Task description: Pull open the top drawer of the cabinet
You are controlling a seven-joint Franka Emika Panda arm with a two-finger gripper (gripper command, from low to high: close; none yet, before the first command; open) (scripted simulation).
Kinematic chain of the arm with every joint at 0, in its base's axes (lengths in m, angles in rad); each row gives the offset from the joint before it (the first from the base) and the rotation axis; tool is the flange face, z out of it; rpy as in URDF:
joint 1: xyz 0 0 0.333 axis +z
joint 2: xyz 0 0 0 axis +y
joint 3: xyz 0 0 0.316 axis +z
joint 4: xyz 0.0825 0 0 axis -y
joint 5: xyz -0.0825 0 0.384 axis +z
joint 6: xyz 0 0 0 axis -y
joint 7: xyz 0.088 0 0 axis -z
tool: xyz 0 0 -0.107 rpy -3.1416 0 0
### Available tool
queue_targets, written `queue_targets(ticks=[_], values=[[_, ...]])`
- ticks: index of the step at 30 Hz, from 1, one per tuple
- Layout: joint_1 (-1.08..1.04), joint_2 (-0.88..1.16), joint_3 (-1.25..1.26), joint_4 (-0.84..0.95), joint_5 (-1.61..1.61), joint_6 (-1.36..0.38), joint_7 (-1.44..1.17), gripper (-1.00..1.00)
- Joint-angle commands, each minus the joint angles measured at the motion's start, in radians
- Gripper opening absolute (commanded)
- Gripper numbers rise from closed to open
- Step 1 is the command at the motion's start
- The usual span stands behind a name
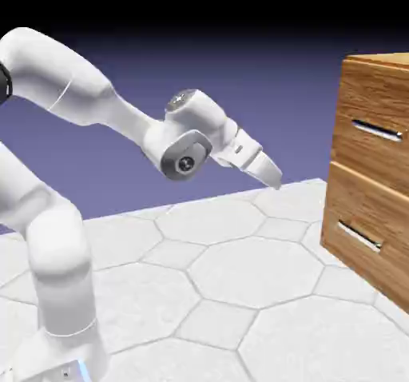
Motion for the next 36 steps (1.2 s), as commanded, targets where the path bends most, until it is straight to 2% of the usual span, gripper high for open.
queue_targets(ticks=[1, 36], values=[[-0.027, -0.011, 0.021, 0.014, 0.040, -0.008, -0.044, 1.00], [-0.981, -0.378, 0.749, 0.491, 1.446, -0.271, -1.566, 1.00]])
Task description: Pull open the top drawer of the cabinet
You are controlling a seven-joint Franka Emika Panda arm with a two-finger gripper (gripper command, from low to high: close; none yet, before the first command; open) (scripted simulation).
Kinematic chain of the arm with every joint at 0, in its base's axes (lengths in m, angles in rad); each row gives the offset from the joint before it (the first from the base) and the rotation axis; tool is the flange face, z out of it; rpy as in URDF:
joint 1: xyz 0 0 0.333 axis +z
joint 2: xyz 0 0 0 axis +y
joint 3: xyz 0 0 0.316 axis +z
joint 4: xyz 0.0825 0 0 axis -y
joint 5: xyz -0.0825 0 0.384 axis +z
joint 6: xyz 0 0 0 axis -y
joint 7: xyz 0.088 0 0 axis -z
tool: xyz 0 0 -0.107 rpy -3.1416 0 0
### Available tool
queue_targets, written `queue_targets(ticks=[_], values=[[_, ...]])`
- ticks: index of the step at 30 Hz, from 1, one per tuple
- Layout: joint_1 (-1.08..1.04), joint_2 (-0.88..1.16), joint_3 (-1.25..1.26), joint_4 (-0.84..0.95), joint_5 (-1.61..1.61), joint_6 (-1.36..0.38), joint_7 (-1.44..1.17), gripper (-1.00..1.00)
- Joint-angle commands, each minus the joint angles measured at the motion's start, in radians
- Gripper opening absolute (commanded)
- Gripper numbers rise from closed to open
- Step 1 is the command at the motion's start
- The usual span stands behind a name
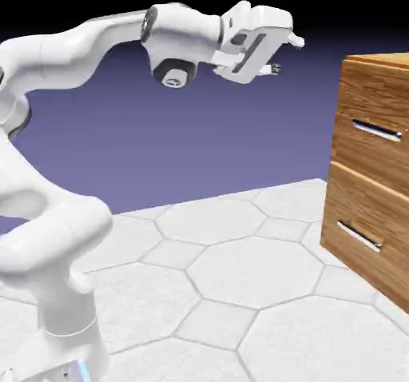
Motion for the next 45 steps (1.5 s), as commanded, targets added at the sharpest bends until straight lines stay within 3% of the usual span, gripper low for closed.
queue_targets(ticks=[1, 33, 41, 42, 45], values=[[-0.027, -0.011, 0.021, 0.014, 0.040, -0.008, -0.044, 1.00], [-0.893, -0.344, 0.682, 0.447, 1.317, -0.246, -1.425, 1.00], [-1.047, -0.361, 0.727, 0.670, 1.312, -0.174, -1.382, 1.00], [-1.047, -0.361, 0.727, 0.670, 1.312, -0.174, -1.382, -1.00], [-0.998, -0.357, 0.713, 0.597, 1.315, -0.199, -1.395, -1.00]])
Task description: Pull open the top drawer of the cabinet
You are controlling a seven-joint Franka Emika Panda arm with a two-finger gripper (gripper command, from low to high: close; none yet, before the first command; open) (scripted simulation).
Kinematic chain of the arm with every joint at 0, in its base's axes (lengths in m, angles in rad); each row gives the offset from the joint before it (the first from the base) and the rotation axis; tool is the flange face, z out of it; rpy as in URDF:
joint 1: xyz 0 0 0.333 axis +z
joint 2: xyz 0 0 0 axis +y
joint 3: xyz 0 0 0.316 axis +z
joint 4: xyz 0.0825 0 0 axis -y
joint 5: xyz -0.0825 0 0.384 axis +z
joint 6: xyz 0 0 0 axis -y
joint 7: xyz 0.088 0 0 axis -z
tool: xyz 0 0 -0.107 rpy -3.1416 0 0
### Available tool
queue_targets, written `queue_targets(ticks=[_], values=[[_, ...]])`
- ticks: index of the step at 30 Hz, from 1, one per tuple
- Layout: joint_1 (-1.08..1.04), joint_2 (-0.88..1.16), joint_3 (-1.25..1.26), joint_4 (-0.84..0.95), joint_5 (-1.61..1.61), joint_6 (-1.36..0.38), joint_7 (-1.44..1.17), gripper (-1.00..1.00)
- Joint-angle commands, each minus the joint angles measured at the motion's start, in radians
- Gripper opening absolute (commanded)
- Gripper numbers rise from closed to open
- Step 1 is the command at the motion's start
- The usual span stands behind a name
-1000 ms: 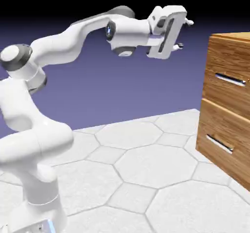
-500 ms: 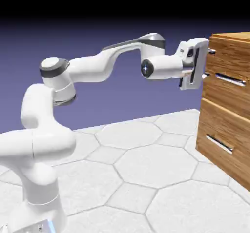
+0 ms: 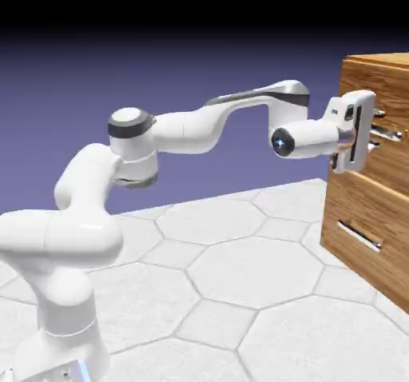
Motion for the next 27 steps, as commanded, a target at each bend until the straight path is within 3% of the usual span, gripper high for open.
queue_targets(ticks=[1, 27], values=[[0.025, 0.002, -0.008, -0.036, 0.002, -0.012, -0.007, -1.00], [0.811, -0.074, -0.326, -0.973, -0.128, -0.184, -0.062, -1.00]])
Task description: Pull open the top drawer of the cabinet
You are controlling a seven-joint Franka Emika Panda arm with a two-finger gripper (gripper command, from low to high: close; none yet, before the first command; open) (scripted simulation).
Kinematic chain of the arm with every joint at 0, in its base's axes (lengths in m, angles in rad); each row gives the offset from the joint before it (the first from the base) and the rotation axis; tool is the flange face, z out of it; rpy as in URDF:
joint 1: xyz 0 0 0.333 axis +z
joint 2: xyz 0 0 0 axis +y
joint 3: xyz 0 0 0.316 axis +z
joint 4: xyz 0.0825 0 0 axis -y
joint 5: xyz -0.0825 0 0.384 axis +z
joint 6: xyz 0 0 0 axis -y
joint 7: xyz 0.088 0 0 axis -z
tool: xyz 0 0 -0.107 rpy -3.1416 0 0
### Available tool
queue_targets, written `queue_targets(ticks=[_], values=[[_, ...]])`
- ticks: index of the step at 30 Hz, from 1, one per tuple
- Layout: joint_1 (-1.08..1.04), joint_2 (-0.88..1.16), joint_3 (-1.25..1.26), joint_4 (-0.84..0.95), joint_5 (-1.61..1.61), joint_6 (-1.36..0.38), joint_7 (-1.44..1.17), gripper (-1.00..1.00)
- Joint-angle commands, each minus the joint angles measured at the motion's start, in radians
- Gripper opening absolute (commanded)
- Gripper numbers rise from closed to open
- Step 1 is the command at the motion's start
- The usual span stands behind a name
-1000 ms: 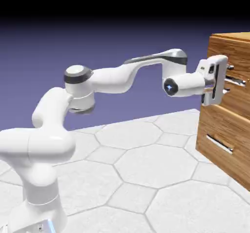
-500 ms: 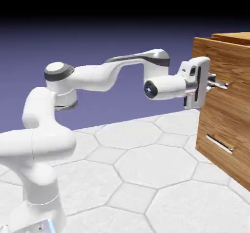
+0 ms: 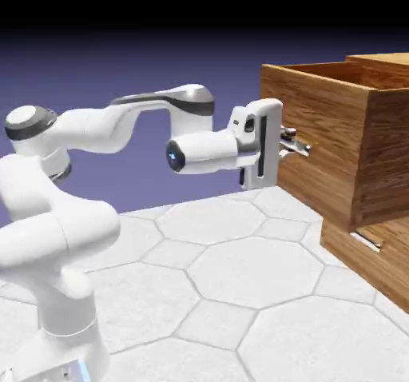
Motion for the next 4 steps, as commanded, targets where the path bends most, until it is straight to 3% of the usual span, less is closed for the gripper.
queue_targets(ticks=[1, 2, 4], values=[[0.021, -0.007, -0.011, -0.022, 0.003, 0.003, 0.001, -1.00], [0.021, -0.007, -0.011, -0.022, 0.003, 0.003, 0.001, 1.00], [0.057, -0.020, -0.027, -0.052, -0.013, 0.010, 0.007, 1.00]])
